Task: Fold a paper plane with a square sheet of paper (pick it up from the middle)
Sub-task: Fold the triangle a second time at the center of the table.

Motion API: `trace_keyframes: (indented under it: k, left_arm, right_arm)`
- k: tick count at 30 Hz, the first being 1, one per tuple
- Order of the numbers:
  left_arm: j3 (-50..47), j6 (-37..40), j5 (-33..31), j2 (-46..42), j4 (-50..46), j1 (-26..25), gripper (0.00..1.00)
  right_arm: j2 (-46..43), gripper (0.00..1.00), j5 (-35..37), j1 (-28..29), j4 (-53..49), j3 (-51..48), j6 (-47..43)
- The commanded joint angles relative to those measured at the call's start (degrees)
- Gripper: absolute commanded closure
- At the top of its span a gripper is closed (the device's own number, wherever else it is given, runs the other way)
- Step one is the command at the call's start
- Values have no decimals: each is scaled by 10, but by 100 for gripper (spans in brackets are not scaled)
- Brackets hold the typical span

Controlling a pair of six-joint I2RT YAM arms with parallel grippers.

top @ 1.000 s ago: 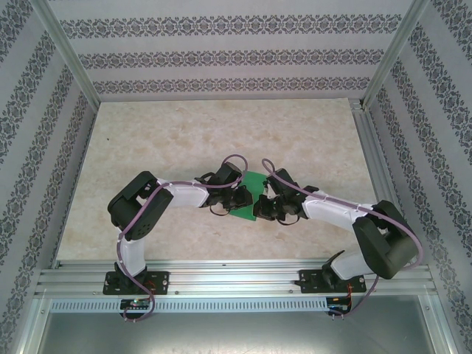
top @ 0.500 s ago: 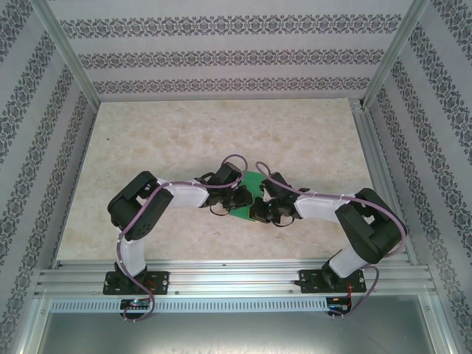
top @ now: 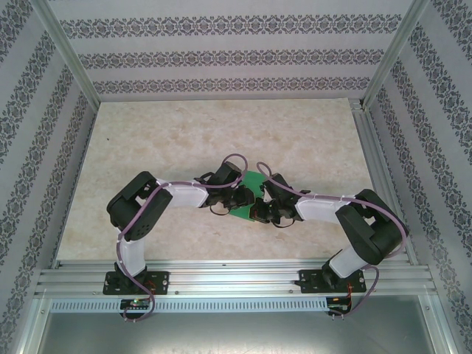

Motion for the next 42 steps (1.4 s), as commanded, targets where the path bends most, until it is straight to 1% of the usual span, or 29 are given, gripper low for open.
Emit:
trace_keyframes:
  k: [1, 8, 10, 15, 19, 23, 25, 32, 37, 42]
  left_arm:
    - [-14, -14, 12, -31, 32, -6, 76]
    - [-33, -42, 27, -38, 48, -6, 88]
    - [-40, -50, 31, -33, 65, -6, 90]
    - [-33, -42, 16, -2, 46, -6, 93]
    - [-37, -38, -5, 4, 51, 1, 94]
    - [-25, -12, -31, 1, 20, 11, 93]
    - [-27, -6, -38, 0, 23, 20, 93]
    - [-35, 5, -31, 3, 50, 47, 91]
    - [-14, 22, -38, 15, 20, 58, 91]
    - [-18, 29, -36, 17, 28, 82, 90]
  right_arm:
    - [23, 100, 35, -2, -33, -28, 8]
    - [18, 100, 35, -6, -33, -26, 10]
    - [19, 100, 33, -5, -35, -24, 9]
    - [18, 100, 34, -5, -37, -22, 9]
    - [16, 100, 42, -6, -57, -22, 2]
    - [12, 100, 53, -5, -80, -25, -8]
    - [11, 100, 53, -5, -81, -29, -8]
    - [13, 100, 52, -6, -82, -32, -10]
    - [13, 100, 50, -6, -85, -32, -10]
    - [8, 100, 49, -7, -88, -33, -12]
